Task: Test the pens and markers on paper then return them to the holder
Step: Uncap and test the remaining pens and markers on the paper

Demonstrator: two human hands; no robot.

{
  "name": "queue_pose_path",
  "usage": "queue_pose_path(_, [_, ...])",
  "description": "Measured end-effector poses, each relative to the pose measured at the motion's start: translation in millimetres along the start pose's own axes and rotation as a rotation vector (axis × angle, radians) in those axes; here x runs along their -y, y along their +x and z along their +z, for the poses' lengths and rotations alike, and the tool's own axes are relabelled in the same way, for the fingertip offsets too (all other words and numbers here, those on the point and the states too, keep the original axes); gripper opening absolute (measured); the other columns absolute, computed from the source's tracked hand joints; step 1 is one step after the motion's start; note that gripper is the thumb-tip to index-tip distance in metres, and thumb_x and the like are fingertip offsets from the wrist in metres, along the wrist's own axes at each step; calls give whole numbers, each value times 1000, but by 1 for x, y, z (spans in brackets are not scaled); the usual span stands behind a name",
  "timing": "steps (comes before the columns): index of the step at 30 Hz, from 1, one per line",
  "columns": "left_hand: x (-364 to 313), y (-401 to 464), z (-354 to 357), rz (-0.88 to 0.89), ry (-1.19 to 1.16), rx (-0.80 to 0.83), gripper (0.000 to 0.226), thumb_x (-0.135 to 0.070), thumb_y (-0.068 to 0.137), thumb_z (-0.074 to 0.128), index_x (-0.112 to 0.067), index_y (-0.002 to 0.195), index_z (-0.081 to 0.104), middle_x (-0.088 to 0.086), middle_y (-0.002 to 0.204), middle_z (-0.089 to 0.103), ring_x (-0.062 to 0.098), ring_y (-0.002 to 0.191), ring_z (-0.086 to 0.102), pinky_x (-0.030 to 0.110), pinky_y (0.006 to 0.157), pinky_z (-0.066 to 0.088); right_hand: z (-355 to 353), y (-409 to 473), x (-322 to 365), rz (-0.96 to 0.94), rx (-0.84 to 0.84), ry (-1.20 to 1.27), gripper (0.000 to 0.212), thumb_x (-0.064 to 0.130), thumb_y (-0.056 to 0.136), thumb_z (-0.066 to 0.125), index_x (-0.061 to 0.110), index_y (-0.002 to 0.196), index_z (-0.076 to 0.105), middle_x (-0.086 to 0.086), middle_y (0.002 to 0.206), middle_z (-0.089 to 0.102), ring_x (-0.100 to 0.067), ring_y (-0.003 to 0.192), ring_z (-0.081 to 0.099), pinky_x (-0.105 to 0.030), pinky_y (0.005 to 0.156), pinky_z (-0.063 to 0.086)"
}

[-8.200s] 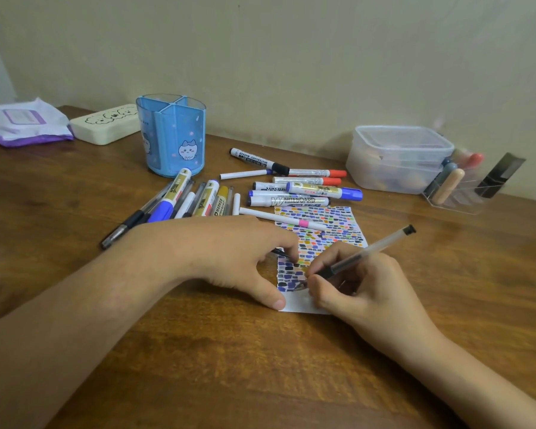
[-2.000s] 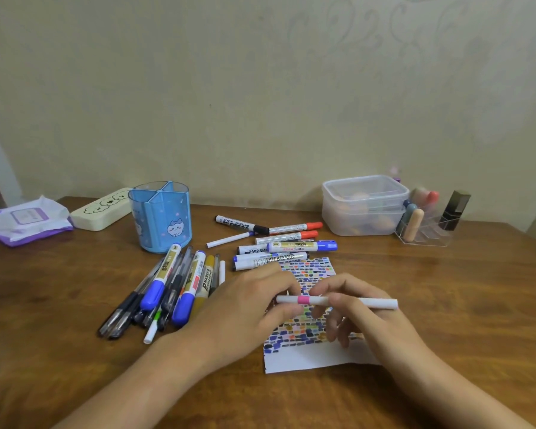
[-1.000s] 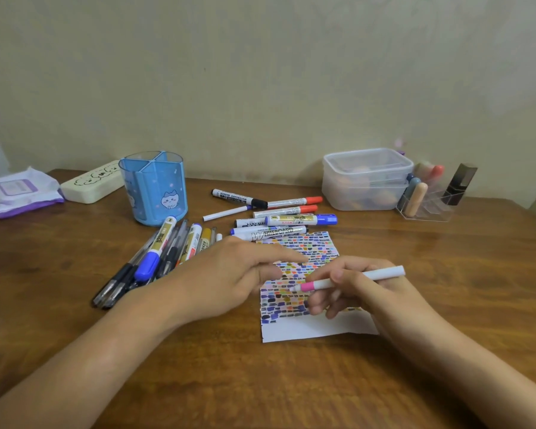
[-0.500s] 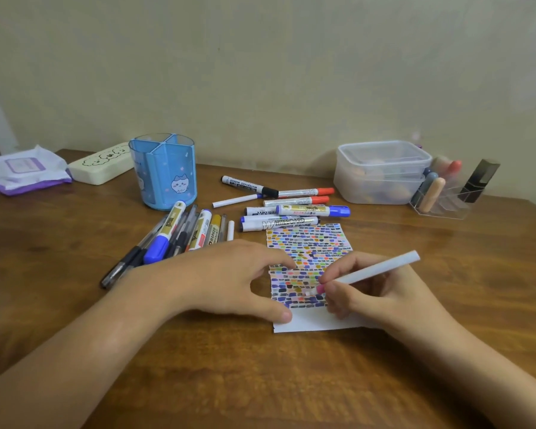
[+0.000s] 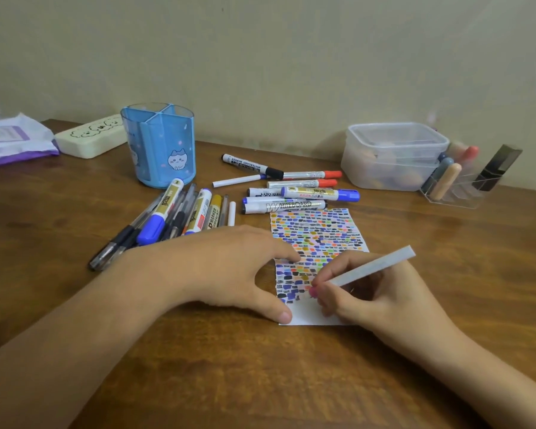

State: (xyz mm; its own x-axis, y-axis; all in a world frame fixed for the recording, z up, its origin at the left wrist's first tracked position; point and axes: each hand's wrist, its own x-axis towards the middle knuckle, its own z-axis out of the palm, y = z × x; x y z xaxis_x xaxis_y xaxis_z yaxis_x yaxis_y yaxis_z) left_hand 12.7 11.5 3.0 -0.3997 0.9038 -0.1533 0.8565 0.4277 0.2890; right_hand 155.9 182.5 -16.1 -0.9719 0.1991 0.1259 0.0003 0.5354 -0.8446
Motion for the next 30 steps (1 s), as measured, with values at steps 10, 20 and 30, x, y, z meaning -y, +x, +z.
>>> queue_pose_path(10, [5, 5, 3, -10, 12, 7, 85, -74, 74, 65, -51, 147, 28, -25, 141, 41, -8, 101, 32, 0, 71, 22, 1, 1, -5, -24, -13, -11, 11, 18, 82, 72, 27, 76, 75, 5, 77, 76, -14, 69, 69, -40, 68, 58])
queue_pose_path(20, [6, 5, 2, -10, 40, 37, 85, -74, 74, 64, -50, 147, 29, -24, 142, 42, -6, 106, 35, 13, 78, 30, 1, 3, -7, -33, -3, 7, 12, 16, 85, 73, 24, 77, 76, -1, 76, 75, -18, 69, 69, -39, 67, 58])
queue_pose_path(30, [4, 4, 2, -21, 36, 54, 85, -74, 74, 64, -51, 147, 28, -26, 144, 40, -7, 103, 32, 20, 86, 32, 1, 2, -6, -39, -17, -9, 11, 15, 84, 72, 20, 75, 76, 1, 73, 74, -19, 68, 68, -40, 67, 56])
